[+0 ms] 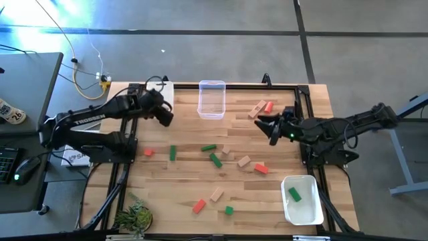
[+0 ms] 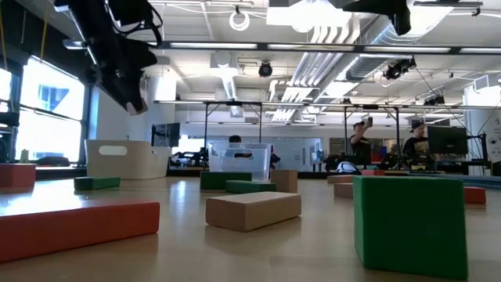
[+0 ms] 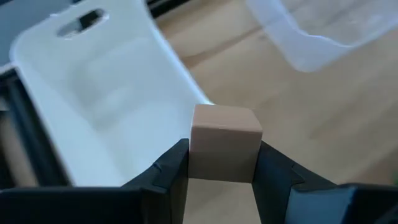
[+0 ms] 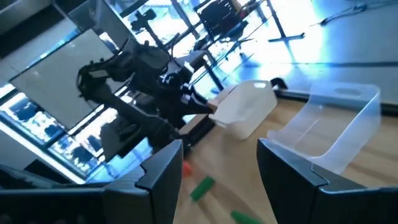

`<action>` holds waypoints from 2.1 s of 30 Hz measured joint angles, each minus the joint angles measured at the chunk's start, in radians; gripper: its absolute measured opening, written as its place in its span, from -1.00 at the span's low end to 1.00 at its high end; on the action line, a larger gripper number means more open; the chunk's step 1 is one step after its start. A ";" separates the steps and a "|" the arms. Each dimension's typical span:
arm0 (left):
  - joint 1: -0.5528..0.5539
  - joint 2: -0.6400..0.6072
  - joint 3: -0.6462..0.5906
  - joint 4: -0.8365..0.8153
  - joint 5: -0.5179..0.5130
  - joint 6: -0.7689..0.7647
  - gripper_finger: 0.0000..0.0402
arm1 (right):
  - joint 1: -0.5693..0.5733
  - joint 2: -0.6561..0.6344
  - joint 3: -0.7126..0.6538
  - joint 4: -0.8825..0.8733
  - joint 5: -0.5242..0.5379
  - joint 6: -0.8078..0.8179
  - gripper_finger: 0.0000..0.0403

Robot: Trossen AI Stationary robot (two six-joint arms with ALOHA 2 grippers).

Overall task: Sort & place blocks by color
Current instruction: Put the brown block into the top white bin, then put the orange block into the transparent bin

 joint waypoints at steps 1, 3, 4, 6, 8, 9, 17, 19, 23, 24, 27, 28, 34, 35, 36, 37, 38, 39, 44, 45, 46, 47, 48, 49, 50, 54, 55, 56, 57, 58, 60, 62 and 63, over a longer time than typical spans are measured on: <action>0.025 0.004 0.000 0.000 0.000 0.018 -0.42 | -0.013 0.000 0.000 -0.001 -0.008 -0.007 -0.04; 0.072 0.011 0.000 0.000 0.006 0.048 -0.42 | -0.045 0.000 0.000 -0.001 -0.015 -0.017 -0.04; 0.093 0.016 0.000 0.000 0.013 0.063 -0.42 | -0.063 0.000 0.000 -0.001 -0.018 -0.018 -0.04; 0.130 0.029 0.000 0.000 0.039 0.090 -0.42 | -0.101 0.000 0.000 -0.005 -0.018 -0.018 -0.04; 0.160 0.042 0.000 0.000 0.060 0.111 -0.42 | -0.140 0.000 0.000 -0.008 -0.019 -0.019 -0.04; 0.172 0.050 0.000 0.000 0.069 0.119 -0.42 | -0.161 0.000 0.000 -0.013 -0.020 -0.019 -0.04; 0.235 0.094 0.000 0.001 0.093 0.150 -0.42 | -0.334 0.000 0.000 -0.116 -0.072 -0.005 -0.04; 0.250 0.096 0.000 0.001 0.093 0.140 -0.41 | -0.378 0.000 0.000 -0.150 -0.102 -0.004 -0.04; 0.273 0.096 0.000 0.001 0.114 0.135 -0.33 | -0.475 0.000 0.000 -0.247 -0.185 0.012 -0.04; 0.279 0.096 0.000 0.001 0.125 0.130 -0.29 | -0.499 0.002 0.000 -0.277 -0.207 0.027 -0.04; 0.298 0.096 0.000 0.001 0.146 0.127 -0.15 | -0.570 0.021 0.000 -0.357 -0.278 0.067 -0.04; 0.303 0.096 0.000 0.001 0.146 0.124 -0.11 | -0.593 0.031 0.000 -0.373 -0.305 0.081 -0.04; 0.330 0.096 0.000 0.001 0.148 0.117 0.09 | -0.700 0.115 0.000 -0.432 -0.438 0.167 -0.04; 0.331 0.096 0.000 0.001 0.149 0.116 0.10 | -0.713 0.130 0.000 -0.441 -0.448 0.190 -0.04; 0.335 0.096 0.000 0.001 0.158 0.116 0.11 | -0.725 0.144 0.000 -0.450 -0.464 0.220 -0.04; 0.336 0.096 0.000 0.001 0.172 0.116 0.11 | -0.736 0.160 0.000 -0.455 -0.469 0.246 -0.04; 0.337 0.096 0.000 0.001 0.185 0.116 0.12 | -0.747 0.175 0.000 -0.462 -0.483 0.273 -0.04; 0.337 0.096 0.000 0.001 0.197 0.112 0.12 | -0.757 0.189 0.000 -0.467 -0.489 0.294 -0.04; 0.337 0.096 0.000 0.015 0.214 0.101 0.12 | -0.797 0.257 0.000 -0.486 -0.579 0.290 -0.04; 0.337 0.096 0.000 0.025 0.214 0.101 0.12 | -0.803 0.271 0.000 -0.493 -0.599 0.288 -0.04; 0.337 0.096 0.000 0.035 0.214 0.101 0.12 | -0.809 0.284 0.000 -0.501 -0.617 0.288 -0.04; 0.337 0.096 0.000 0.047 0.214 0.101 0.12 | -0.813 0.297 0.000 -0.510 -0.627 0.286 -0.04; 0.337 0.096 0.000 0.059 0.214 0.101 0.12 | -0.815 0.311 0.000 -0.515 -0.636 0.281 -0.04; 0.337 0.096 0.000 0.071 0.214 0.101 0.12 | -0.817 0.325 0.000 -0.522 -0.643 0.272 -0.04; 0.337 0.096 0.000 0.084 0.214 0.101 0.12 | -0.817 0.340 0.000 -0.532 -0.646 0.258 -0.04; 0.337 0.096 0.000 0.126 0.214 0.101 0.12 | -0.817 0.392 0.000 -0.555 -0.642 0.220 -0.04; 0.337 0.096 0.000 0.132 0.214 0.101 0.12 | -0.817 0.404 0.000 -0.560 -0.641 0.207 -0.04; 0.337 0.096 0.000 0.135 0.214 0.101 0.12 | -0.817 0.416 0.000 -0.562 -0.637 0.193 -0.04; 0.337 0.096 0.000 0.138 0.214 0.101 0.12 | -0.817 0.426 0.000 -0.562 -0.628 0.178 -0.04; 0.337 0.096 0.000 0.142 0.214 0.101 0.12 | -0.817 0.435 0.000 -0.562 -0.617 0.166 -0.04; 0.337 0.096 0.000 0.149 0.214 0.101 0.12 | -0.817 0.456 0.000 -0.563 -0.602 0.134 -0.04; 0.337 0.096 0.000 0.149 0.214 0.101 0.12 | -0.817 0.474 0.000 -0.563 -0.587 0.105 -0.04; 0.337 0.096 0.000 0.149 0.214 0.101 0.12 | -0.817 0.484 0.000 -0.562 -0.585 0.096 -0.04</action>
